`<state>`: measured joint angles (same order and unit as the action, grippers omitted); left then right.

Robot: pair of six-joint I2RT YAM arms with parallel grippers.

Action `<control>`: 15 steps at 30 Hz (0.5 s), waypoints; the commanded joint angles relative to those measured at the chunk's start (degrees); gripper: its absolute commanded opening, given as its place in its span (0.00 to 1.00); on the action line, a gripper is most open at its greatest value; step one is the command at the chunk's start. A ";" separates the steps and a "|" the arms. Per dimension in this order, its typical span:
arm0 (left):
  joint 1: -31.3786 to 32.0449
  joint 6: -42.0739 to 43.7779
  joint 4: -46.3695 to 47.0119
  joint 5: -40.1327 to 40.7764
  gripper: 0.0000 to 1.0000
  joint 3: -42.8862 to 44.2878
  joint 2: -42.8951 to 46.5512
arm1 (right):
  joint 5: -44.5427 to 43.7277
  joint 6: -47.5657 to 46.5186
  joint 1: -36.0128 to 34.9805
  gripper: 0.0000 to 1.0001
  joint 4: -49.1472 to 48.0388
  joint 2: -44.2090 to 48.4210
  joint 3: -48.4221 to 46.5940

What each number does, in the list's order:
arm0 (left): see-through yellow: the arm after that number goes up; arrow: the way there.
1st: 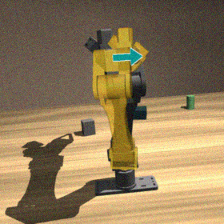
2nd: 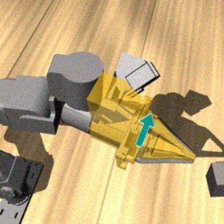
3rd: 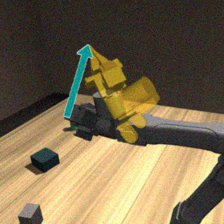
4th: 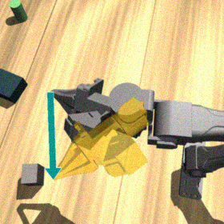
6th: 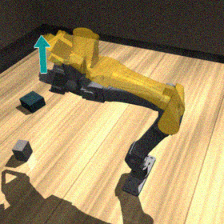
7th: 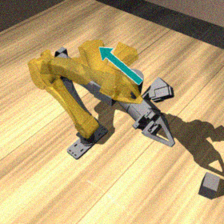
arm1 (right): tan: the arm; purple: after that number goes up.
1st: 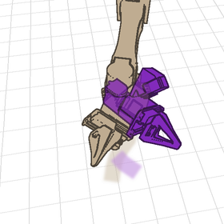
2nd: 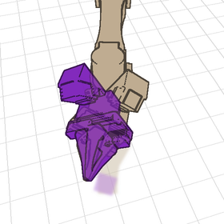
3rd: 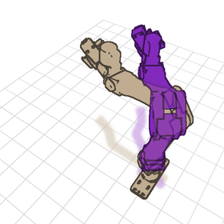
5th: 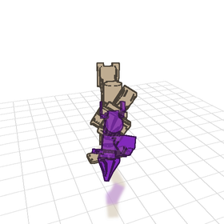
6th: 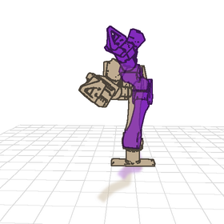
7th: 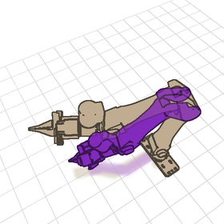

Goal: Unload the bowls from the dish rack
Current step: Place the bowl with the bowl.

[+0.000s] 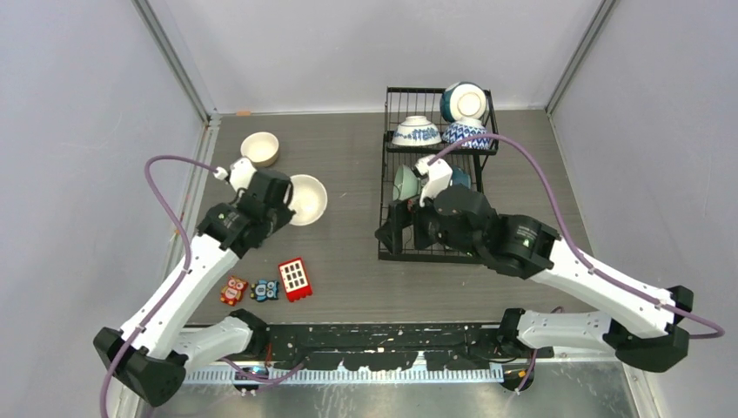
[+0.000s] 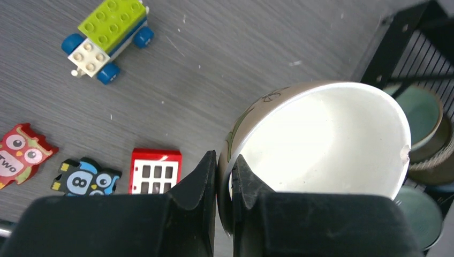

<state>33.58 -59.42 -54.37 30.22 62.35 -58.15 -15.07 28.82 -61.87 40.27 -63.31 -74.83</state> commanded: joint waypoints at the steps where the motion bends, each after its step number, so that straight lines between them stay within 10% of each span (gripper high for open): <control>1: -10.55 2.68 9.72 -8.58 0.00 4.00 -2.02 | 2.44 -4.16 -0.05 1.00 -7.81 6.14 7.15; 15: -31.43 1.27 21.79 -22.43 0.00 13.22 -23.35 | 4.58 -4.82 -0.07 0.99 -15.63 16.01 23.01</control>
<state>4.45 -57.65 -42.54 12.75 69.14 -76.75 -10.59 25.12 -61.87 28.95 -49.28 -53.23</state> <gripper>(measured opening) 0.117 0.994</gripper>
